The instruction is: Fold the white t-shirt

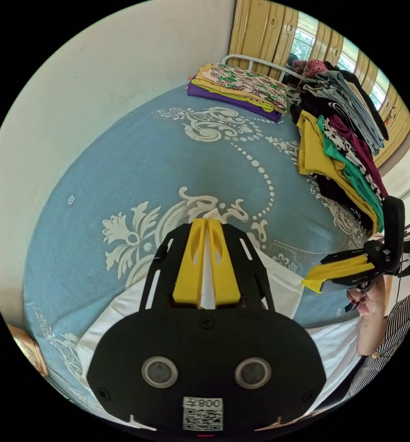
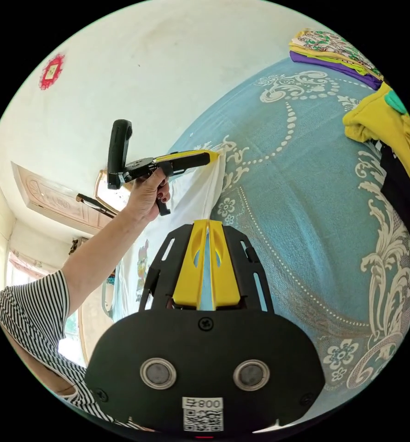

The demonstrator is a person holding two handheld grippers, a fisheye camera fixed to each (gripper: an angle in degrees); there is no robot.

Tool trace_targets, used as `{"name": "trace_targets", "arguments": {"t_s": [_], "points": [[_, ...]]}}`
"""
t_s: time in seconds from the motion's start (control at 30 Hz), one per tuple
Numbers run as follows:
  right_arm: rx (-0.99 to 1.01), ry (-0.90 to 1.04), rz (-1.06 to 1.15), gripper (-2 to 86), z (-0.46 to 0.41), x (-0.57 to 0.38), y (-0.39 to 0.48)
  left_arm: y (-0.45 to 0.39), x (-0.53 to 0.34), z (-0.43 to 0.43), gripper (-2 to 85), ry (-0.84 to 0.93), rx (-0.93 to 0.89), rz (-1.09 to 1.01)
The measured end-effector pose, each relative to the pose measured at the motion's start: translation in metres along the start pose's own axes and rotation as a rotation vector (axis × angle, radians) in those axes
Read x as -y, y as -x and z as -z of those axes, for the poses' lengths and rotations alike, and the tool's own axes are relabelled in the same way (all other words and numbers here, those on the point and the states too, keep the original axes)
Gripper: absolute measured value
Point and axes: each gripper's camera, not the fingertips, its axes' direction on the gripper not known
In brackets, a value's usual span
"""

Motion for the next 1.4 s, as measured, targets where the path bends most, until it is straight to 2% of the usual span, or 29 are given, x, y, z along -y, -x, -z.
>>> {"name": "trace_targets", "arguments": {"t_s": [0.23,0.3,0.37,0.6,0.7,0.77,0.93,1.03,1.13,1.23,1.3,1.4], "points": [[-0.017,-0.02,0.008,0.2,0.002,-0.003,0.015,0.037,-0.039,0.021,1.7,-0.144,-0.081,0.08],[-0.085,-0.09,0.003,0.3,0.015,-0.008,0.022,0.044,-0.049,0.028,1.9,-0.174,-0.056,0.095],[-0.072,-0.128,0.004,0.5,0.024,-0.011,0.026,0.052,-0.059,0.03,2.1,-0.185,-0.033,0.109],[0.033,0.013,0.048,4.6,0.002,-0.007,0.024,0.061,-0.091,0.036,3.4,-0.226,-0.091,0.126],[-0.008,0.036,0.048,5.7,0.003,-0.007,0.027,0.051,-0.112,0.045,4.2,-0.247,-0.173,0.082],[-0.004,0.003,0.025,5.7,0.013,-0.009,0.021,0.031,-0.129,0.043,5.0,-0.204,-0.252,-0.006],[0.114,-0.065,-0.033,6.6,0.04,-0.018,-0.003,-0.008,-0.145,0.0,4.8,0.053,-0.156,-0.125],[0.121,-0.043,-0.039,8.5,0.045,-0.018,-0.007,-0.008,-0.148,0.008,2.1,0.002,-0.137,-0.109],[0.141,-0.009,-0.052,9.6,0.048,-0.018,-0.013,0.008,-0.154,0.022,1.3,-0.083,-0.235,-0.046],[0.255,-0.014,-0.061,9.6,0.053,-0.02,-0.021,0.02,-0.164,0.027,1.1,-0.131,-0.342,0.003],[0.347,-0.036,-0.057,7.6,0.058,-0.022,-0.024,0.02,-0.166,0.026,1.1,-0.123,-0.366,0.002],[0.318,0.011,-0.042,3.5,0.061,-0.022,-0.023,0.019,-0.166,0.029,1.4,-0.13,-0.35,-0.015]]}}
